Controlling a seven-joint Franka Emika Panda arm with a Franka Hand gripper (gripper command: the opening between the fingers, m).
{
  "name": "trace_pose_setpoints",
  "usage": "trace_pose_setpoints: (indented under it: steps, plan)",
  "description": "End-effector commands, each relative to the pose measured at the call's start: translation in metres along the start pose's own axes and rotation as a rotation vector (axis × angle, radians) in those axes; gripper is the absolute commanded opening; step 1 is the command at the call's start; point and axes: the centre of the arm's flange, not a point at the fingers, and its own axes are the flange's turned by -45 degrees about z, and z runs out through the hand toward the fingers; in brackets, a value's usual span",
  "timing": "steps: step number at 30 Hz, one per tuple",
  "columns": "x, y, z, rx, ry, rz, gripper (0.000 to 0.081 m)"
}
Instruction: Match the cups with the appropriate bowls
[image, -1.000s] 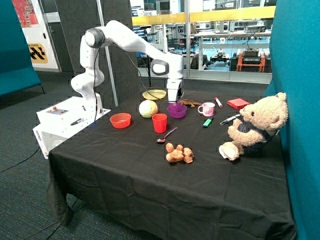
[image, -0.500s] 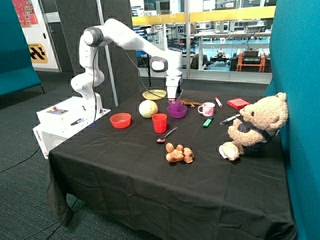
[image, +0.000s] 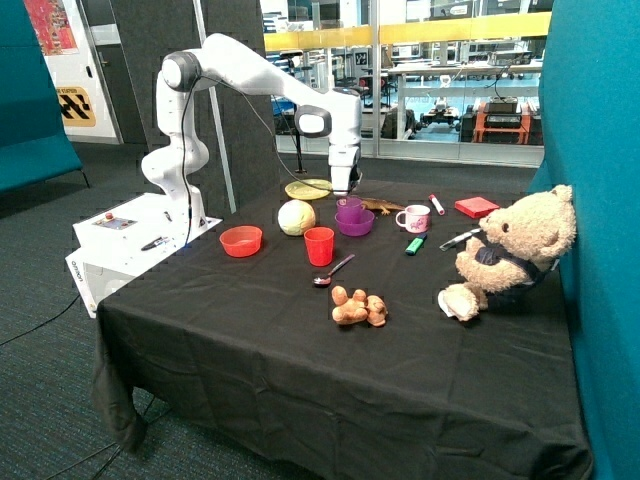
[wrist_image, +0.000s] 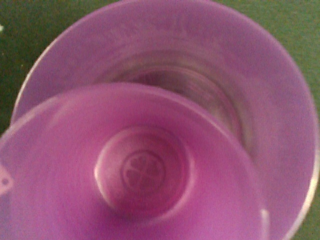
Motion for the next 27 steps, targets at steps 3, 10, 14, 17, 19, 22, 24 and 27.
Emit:
trace_pose_setpoints:
  steps: [3,10,14,17,19,22,24,27]
  plan:
    - [-0.013,0.019,-0.024,0.0013,-0.0016,0.020,0.0189]
    - [-0.024,0.030,-0.031,0.0013,-0.0016,0.037,0.0076]
    - [-0.030,0.034,-0.033,0.0013,-0.0016,0.044,0.0007]
    - [-0.032,0.036,-0.034,0.0013,-0.0016,0.045,0.0001]
    - [-0.034,0.036,-0.035,0.0013,-0.0016,0.045,0.0000]
    - [-0.035,0.038,-0.037,0.0013,-0.0016,0.042,0.0000]
    - [-0.036,0.039,-0.038,0.0013,-0.0016,0.045,0.0000]
    - [-0.037,0.042,-0.040,0.0013,-0.0016,0.045,0.0000]
